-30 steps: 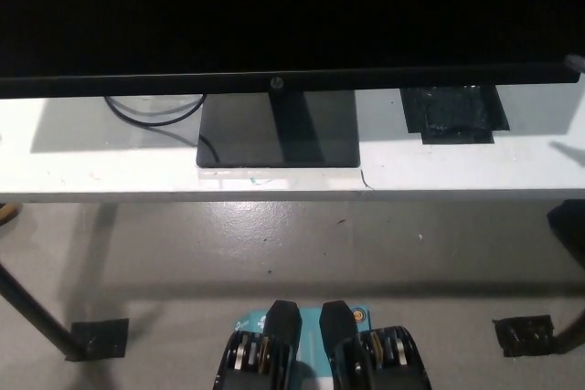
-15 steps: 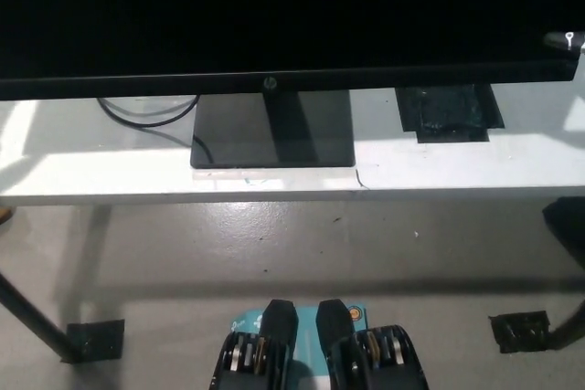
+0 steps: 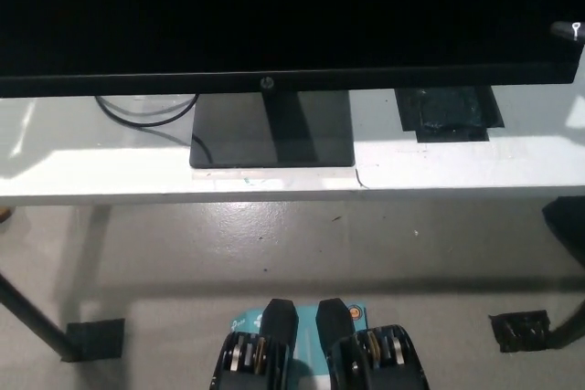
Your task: The monitor is placed at the center of the table and the robot uses both its hand to grab the left and right sides of the monitor to tilt the angle of the monitor downwards
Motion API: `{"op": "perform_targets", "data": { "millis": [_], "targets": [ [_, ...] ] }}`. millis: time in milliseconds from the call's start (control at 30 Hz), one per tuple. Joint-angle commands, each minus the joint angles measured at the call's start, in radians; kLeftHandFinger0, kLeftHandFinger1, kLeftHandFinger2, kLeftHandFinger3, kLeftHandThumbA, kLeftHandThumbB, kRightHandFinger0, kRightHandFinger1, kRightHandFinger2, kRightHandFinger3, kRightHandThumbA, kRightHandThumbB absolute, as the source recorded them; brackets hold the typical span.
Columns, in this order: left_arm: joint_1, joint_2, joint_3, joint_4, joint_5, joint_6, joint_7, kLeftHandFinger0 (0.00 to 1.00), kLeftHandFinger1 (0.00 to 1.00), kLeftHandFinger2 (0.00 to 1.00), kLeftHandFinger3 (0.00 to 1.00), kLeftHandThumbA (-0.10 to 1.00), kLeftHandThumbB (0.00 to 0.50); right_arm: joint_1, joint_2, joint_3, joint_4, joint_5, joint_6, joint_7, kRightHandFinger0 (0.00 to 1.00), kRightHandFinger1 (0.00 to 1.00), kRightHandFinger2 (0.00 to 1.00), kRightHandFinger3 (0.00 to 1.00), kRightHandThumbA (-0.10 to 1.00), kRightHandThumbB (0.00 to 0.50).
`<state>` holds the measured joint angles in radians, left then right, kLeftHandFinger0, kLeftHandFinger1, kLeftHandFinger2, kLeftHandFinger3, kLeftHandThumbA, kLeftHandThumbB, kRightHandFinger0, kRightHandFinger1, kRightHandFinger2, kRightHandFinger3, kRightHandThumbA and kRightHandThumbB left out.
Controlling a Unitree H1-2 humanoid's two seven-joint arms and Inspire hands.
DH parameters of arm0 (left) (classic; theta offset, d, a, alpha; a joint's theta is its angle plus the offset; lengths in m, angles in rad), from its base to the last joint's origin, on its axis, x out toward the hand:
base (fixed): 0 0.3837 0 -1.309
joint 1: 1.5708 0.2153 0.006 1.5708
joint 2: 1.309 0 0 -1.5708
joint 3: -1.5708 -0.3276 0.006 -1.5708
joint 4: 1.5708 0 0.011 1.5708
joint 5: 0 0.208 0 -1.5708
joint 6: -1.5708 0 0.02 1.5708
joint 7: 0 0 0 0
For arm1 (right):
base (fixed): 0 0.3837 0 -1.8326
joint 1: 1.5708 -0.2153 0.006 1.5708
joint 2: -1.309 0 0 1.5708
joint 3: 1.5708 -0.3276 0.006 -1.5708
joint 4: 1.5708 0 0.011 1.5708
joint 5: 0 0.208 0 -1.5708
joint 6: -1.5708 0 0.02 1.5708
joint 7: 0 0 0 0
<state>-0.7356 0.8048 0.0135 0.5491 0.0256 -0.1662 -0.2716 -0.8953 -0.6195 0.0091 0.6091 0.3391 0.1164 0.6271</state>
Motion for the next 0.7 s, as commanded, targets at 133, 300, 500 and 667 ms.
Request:
{"op": "perform_targets", "data": {
  "millis": [133, 300, 500, 667],
  "targets": [
    [-0.084, 0.005, -0.048, 0.059, 0.036, -0.072, -0.066, 1.0, 1.0, 1.0, 1.0, 1.0, 0.456, -0.058, 0.013, 0.024, -0.04, 0.01, 0.004, 0.116, 1.0, 1.0, 1.0, 1.0, 0.79, 0.431],
    [-0.078, 0.018, -0.067, 0.079, 0.048, -0.092, -0.081, 1.0, 1.0, 1.0, 1.0, 1.0, 0.416, -0.072, 0.024, 0.034, -0.018, 0.007, 0.04, 0.123, 1.0, 1.0, 1.0, 1.0, 0.71, 0.5],
    [-0.065, 0.034, -0.139, 0.078, 0.132, -0.1, -0.099, 1.0, 1.0, 1.0, 1.0, 0.97, 0.456, -0.093, 0.009, 0.221, -0.038, -0.212, -0.034, 0.115, 1.0, 1.0, 1.0, 1.0, 0.69, 0.5],
    [-0.1, 0.041, -0.187, 0.1, 0.176, -0.126, -0.102, 1.0, 1.0, 1.0, 1.0, 0.83, 0.404, -0.134, 0.006, 0.328, -0.008, -0.295, -0.049, 0.131, 1.0, 1.0, 1.0, 1.0, 0.58, 0.5]
  ]
}}
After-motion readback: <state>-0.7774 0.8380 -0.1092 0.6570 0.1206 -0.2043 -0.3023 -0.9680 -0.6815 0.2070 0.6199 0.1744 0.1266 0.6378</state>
